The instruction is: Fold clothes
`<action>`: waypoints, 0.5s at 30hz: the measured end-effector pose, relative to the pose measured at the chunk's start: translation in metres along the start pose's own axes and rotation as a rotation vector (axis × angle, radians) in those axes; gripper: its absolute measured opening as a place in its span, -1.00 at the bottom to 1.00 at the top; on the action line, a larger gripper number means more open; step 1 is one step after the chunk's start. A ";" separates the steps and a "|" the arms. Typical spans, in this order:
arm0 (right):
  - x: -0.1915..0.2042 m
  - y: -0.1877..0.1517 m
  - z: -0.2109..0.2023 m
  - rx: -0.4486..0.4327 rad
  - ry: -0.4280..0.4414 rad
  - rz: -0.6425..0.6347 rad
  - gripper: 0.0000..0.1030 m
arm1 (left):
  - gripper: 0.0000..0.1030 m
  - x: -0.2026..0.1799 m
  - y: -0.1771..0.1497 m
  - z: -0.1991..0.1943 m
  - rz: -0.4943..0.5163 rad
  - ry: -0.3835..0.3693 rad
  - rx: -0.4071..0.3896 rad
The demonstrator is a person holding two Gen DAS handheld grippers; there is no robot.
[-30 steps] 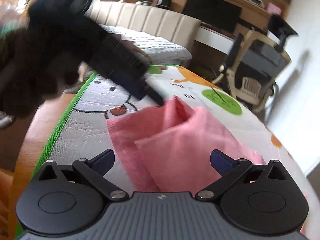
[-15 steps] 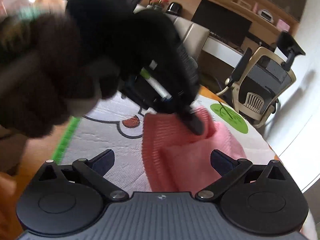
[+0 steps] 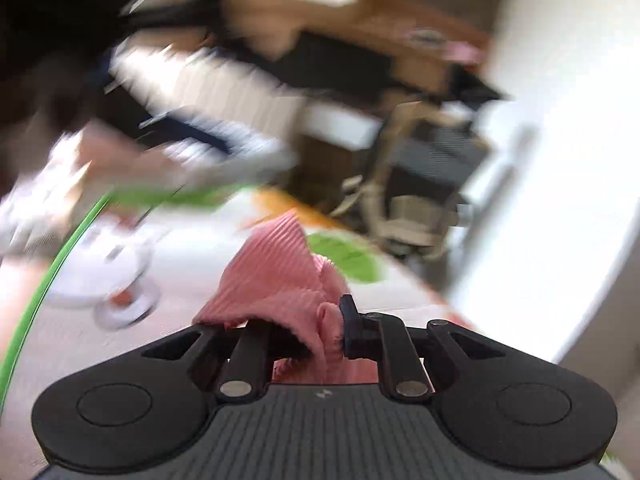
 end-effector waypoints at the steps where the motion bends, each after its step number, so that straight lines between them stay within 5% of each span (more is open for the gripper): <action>1: -0.018 -0.006 -0.010 -0.002 -0.041 0.043 -0.76 | 0.69 -0.006 -0.001 0.001 0.020 -0.003 -0.008; 5: -0.077 -0.048 -0.044 0.063 -0.168 0.191 -0.77 | 0.81 -0.012 -0.015 0.022 0.041 0.006 0.050; 11: -0.097 -0.132 -0.050 0.288 -0.167 0.297 -0.79 | 0.81 0.004 -0.064 0.088 -0.009 0.074 0.266; 15: -0.101 -0.156 -0.050 0.332 -0.161 0.304 -0.79 | 0.81 0.011 -0.099 0.128 -0.013 0.105 0.399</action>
Point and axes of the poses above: each gripper's, at about its wrist camera, not at the fingertips, and z roughly the way its jaws point, x to its left, y to its top, the point moved 1 cm from there along z, roughly the way its jaws point, and after that the axes turned 14 degrees about -z, right-handed, at the moved point
